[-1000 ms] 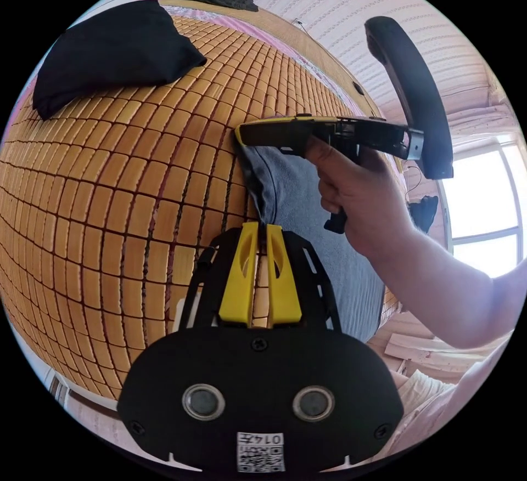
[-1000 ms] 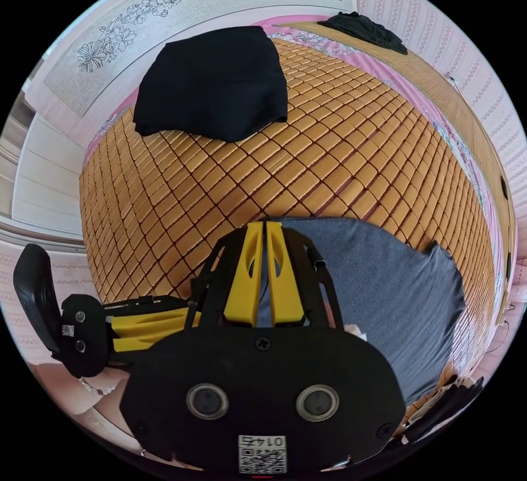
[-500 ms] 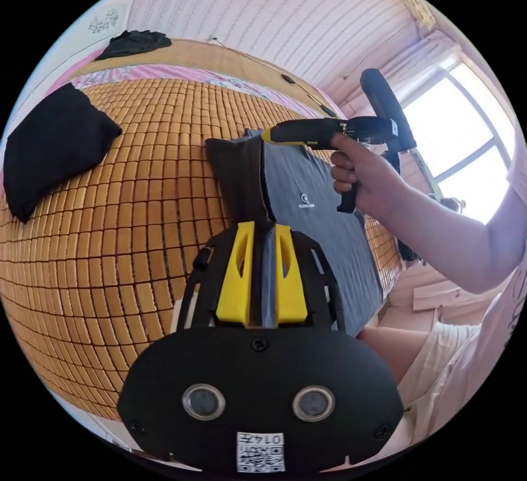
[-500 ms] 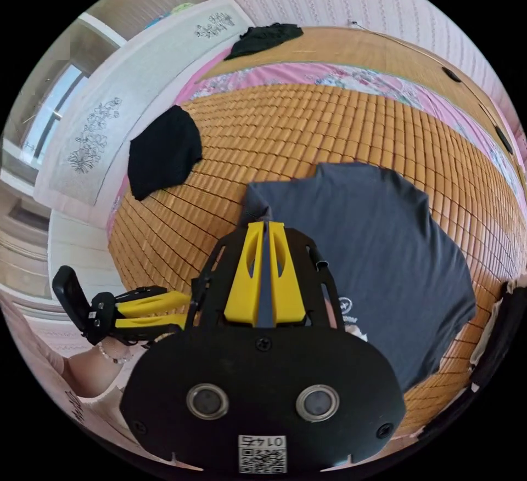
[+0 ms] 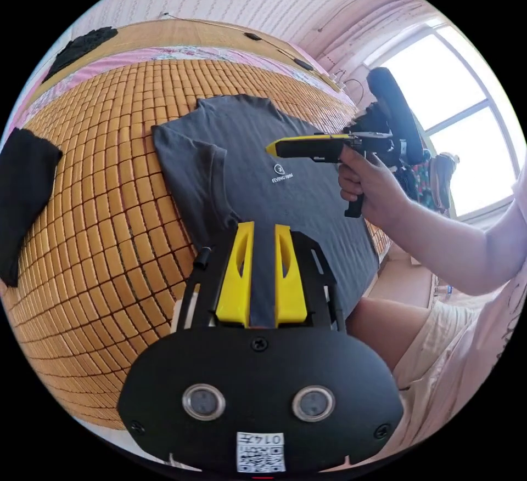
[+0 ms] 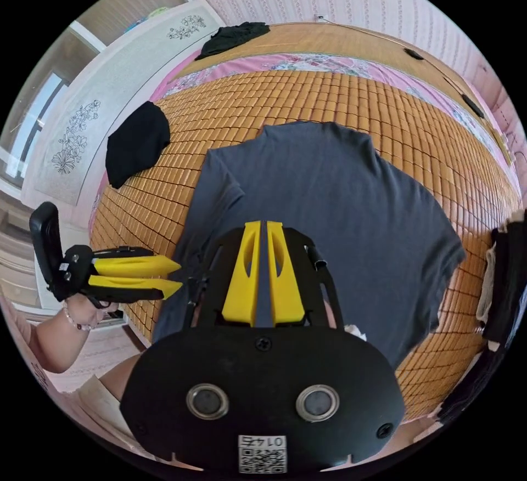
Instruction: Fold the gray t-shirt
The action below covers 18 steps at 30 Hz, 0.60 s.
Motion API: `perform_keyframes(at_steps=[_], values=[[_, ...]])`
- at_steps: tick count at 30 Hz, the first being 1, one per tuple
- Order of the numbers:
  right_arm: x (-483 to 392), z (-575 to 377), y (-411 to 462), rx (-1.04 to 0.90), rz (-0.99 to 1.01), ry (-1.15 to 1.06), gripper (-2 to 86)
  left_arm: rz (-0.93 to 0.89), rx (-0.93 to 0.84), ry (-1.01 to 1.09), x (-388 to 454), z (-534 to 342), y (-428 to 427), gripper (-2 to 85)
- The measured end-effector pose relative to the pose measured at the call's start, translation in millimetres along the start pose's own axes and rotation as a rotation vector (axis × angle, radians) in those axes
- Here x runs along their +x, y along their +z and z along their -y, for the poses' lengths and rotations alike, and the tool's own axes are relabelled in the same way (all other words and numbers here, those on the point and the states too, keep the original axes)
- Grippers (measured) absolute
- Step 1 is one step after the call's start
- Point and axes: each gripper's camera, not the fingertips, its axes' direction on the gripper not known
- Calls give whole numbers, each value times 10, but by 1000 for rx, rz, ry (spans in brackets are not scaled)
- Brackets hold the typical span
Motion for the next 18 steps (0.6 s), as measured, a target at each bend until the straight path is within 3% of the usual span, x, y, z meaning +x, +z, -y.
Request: perform_keyframes(at_steps=[3, 8, 13, 18], values=[[526, -421, -352, 31, -11, 164, 65, -35, -81, 87, 226, 422, 245, 79], [1272, -1085, -919, 103, -223, 375, 76, -9, -126, 334, 835, 1236, 676, 80], [1573, -1338, -1048, 141, -262, 419, 84, 32, -143, 525, 1512, 1899, 1234, 109], [1732, -1475, -1014, 145, -220, 447, 91, -15, -188, 570, 2092, 2519, 1920, 114]])
